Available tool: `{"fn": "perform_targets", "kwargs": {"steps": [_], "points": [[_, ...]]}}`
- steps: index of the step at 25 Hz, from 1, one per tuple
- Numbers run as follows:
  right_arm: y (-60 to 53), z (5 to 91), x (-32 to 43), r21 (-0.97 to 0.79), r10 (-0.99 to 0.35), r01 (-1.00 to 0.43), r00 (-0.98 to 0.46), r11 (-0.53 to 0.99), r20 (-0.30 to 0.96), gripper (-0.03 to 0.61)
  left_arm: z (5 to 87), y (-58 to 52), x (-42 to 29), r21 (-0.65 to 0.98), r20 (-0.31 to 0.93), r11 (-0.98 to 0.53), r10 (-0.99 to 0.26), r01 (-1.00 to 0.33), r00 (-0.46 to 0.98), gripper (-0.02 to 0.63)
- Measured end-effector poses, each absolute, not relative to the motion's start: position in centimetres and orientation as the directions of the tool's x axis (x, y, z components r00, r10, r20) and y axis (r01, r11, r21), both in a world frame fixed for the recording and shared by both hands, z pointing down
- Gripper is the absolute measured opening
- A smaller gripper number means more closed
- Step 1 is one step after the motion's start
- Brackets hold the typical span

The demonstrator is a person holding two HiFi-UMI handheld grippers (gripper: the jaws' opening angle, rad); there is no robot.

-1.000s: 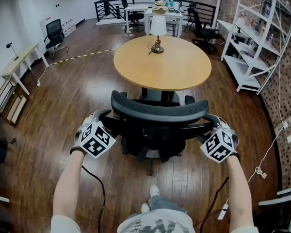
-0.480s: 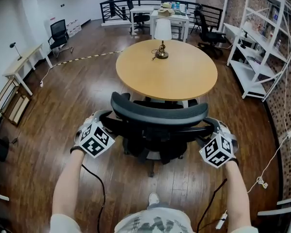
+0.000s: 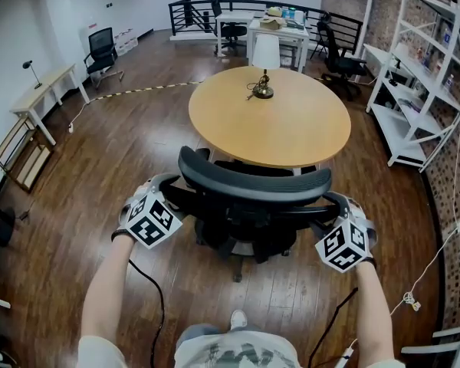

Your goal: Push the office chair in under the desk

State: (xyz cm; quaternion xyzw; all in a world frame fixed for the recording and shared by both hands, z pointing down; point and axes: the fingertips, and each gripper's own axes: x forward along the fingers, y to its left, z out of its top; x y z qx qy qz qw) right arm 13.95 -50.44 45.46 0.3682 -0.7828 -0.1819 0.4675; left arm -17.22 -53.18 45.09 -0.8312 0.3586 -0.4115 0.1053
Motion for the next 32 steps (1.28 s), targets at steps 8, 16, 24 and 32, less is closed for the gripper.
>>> {"fn": "perform_targets", "kwargs": {"steps": [8,16,24,32], "points": [[-50.5,45.5,14.0,0.646,-0.774,-0.430,-0.285,0.631,0.566,0.291,45.0,-53.1,-17.4,-0.485,0.601,-0.688,-0.711,-0.540,0.366,0.371],[-46.5,42.3,12.4,0.633,-0.842,-0.559,-0.294,0.536,0.453,0.291,40.7,-48.4,-17.7,-0.447,0.445,-0.592,-0.797,-0.670,0.408,0.367],[-38.2,38.9,7.6,0.464,-0.865,-0.734,-0.371,0.496,0.338,0.264,38.8,-39.6,-17.2,-0.325,0.319,-0.581,-0.810,-0.746,0.492,0.298],[-28.2,38.7,3.5,0.365,-0.867,-0.789,-0.413,0.494,0.280,0.141,37.0,-29.9,-14.8,-0.252,0.197,-0.623,-0.782,-0.740,0.591,0.197]]}}
